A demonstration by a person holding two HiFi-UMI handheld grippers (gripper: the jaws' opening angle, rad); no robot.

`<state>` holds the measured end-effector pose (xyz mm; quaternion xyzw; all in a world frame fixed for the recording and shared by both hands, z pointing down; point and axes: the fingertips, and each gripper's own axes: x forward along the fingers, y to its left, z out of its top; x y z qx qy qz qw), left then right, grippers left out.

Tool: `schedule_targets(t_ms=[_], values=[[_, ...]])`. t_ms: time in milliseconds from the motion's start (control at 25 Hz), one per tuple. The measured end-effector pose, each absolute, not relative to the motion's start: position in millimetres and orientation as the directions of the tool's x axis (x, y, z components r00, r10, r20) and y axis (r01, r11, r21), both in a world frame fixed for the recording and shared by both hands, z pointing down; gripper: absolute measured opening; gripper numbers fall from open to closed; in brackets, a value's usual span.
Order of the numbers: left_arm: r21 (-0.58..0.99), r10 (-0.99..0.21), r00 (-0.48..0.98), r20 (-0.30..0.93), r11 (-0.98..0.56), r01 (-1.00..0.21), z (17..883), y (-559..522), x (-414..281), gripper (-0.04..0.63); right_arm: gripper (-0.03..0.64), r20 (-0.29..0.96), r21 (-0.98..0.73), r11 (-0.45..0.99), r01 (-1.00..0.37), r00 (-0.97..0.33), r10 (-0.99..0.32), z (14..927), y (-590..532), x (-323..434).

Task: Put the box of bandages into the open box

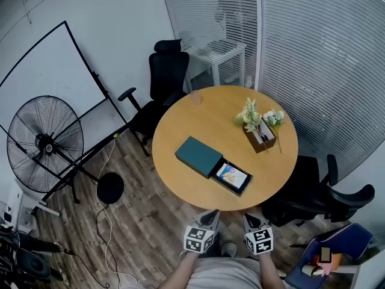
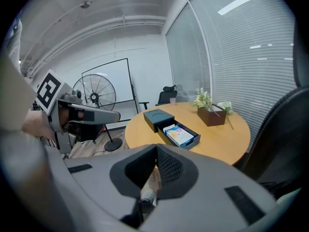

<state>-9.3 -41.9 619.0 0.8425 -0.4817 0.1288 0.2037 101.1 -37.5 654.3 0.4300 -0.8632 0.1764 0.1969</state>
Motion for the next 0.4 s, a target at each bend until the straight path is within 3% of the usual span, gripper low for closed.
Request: schedule_targets(t_ms=[400], values=[[0.217,-0.777,0.484,0.402,-0.432,-0.875,614.6,-45.3,-20.5,0.011,-0.003,0.493,-0.129,0.585,-0.800,-0.564,-0.662,653.1,-41.1,91.7]])
